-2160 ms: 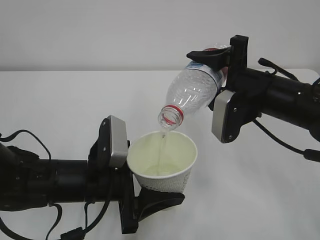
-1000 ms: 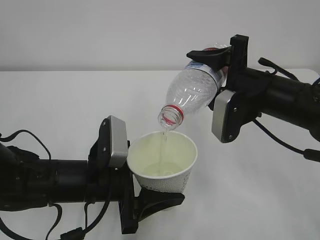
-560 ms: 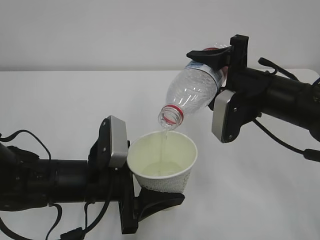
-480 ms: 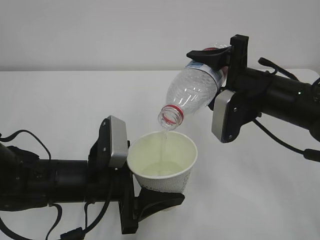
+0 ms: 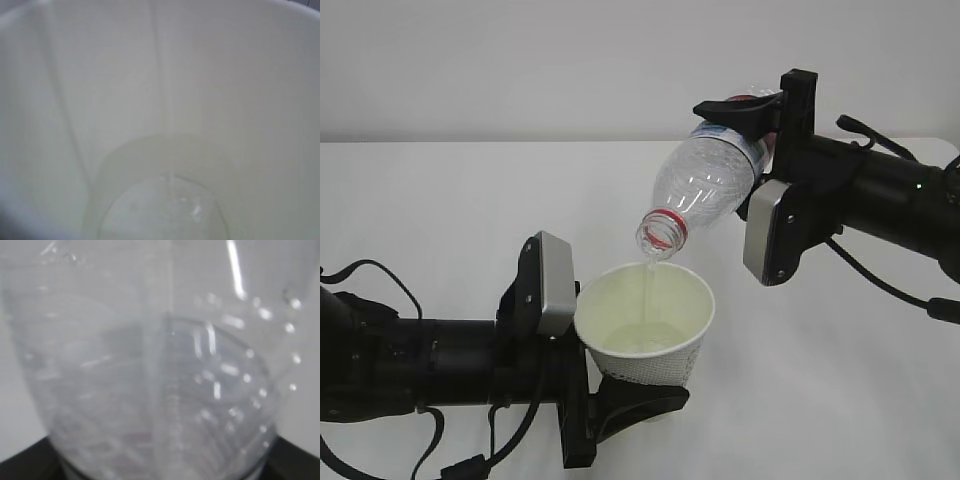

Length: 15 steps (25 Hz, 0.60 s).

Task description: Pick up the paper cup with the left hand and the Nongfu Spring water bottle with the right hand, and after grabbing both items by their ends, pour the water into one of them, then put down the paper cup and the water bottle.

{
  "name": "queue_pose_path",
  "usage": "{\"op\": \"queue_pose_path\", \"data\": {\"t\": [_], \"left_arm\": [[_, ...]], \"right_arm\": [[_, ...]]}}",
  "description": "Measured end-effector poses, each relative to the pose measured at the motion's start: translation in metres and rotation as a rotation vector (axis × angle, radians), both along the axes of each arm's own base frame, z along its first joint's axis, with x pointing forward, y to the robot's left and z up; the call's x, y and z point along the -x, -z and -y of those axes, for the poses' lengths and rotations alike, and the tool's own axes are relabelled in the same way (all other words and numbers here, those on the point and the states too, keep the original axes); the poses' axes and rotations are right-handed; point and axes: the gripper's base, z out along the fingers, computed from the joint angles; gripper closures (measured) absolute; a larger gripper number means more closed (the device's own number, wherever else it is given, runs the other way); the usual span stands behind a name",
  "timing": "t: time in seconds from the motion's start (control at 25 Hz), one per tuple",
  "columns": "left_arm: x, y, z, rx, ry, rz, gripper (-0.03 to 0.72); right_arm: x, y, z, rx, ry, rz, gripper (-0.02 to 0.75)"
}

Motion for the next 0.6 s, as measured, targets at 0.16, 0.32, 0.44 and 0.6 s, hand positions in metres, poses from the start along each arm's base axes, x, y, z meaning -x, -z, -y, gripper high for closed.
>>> {"op": "queue_pose_path", "data": {"t": [0.16, 0.32, 0.44, 0.6], "left_arm": [[0.0000, 0.0000, 0.0000, 0.000, 0.000, 0.000, 0.178], [0.0000, 0.0000, 0.0000, 0.000, 0.000, 0.000, 0.178], [0.0000, 0.0000, 0.0000, 0.000, 0.000, 0.000, 0.178], [0.0000, 0.0000, 0.0000, 0.000, 0.000, 0.000, 0.178]], "right_arm": [[0.0000, 0.0000, 0.0000, 0.000, 0.000, 0.000, 0.247], [0.0000, 0.0000, 0.0000, 0.000, 0.000, 0.000, 0.247], [0.0000, 0.0000, 0.0000, 0.000, 0.000, 0.000, 0.247], [0.0000, 0.0000, 0.0000, 0.000, 0.000, 0.000, 0.247]]}}
